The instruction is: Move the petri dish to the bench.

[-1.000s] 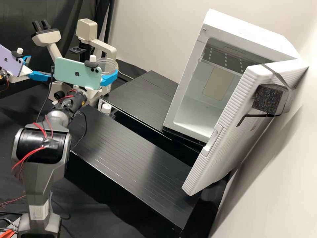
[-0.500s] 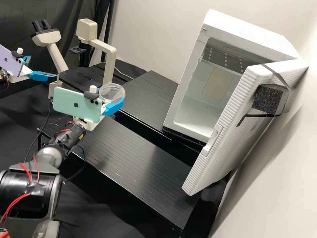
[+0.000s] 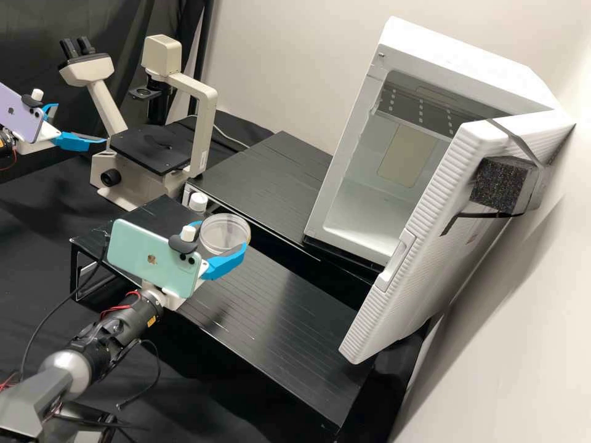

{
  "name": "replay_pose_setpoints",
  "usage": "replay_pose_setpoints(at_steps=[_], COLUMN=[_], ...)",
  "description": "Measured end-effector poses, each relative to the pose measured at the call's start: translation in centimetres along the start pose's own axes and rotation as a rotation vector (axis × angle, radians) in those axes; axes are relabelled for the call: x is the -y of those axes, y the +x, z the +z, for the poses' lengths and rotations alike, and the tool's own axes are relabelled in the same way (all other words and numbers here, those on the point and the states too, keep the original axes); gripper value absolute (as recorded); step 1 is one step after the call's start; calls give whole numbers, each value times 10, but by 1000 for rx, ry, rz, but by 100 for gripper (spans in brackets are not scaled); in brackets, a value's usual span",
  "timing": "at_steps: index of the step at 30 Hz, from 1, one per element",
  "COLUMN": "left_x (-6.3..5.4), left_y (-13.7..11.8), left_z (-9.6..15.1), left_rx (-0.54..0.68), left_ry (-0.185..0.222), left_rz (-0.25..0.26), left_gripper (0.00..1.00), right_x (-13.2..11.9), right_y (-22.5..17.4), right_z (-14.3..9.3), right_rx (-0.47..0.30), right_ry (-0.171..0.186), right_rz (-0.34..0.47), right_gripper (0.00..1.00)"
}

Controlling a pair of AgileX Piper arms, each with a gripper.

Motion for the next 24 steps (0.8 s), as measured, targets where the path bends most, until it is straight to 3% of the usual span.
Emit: replay_pose_setpoints(at_steps=[7,13,24], left_x=[0,0,0], left_y=[0,0,0], left_z=[0,0,0], left_rx=[0,0,0], left_ry=[0,0,0], left_rz=[0,0,0], left_gripper=[100,100,100], right_x=[16,21,12], right_y=[-4,2,12], right_z=[4,14,32], right_rx=[20,99,195], right_ry=[14,-12,-35], right_rz=[-87,-105,5], right_gripper=[0,0,0])
